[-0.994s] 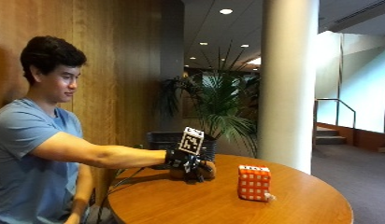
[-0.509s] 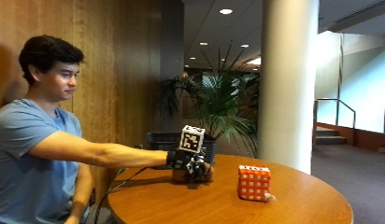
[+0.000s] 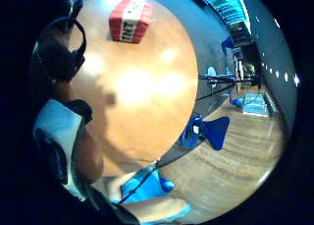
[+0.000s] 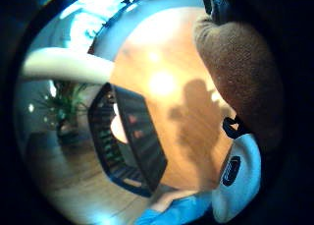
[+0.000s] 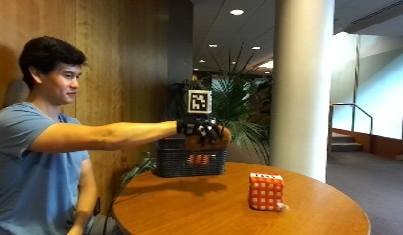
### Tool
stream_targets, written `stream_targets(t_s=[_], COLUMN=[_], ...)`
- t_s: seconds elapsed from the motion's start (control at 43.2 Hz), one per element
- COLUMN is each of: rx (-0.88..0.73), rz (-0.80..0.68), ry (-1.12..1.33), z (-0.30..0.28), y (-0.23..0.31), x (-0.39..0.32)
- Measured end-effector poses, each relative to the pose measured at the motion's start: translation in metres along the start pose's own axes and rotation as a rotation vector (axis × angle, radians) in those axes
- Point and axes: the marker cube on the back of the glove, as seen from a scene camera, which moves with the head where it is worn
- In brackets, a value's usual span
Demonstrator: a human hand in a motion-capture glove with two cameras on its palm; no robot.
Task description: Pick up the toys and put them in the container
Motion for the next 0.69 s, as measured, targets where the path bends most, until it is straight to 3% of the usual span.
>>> stream_targets(t_s=[0.231, 0.578, 0.694], rx=[0.068, 0.070, 0.071], rz=[-0.163, -0.090, -0.292], ry=[0.044, -0.105, -0.051], z=[-0.064, -0.107, -0.099], y=[0.021, 0.050, 0.067], x=[-0.038, -0.164, -0.145])
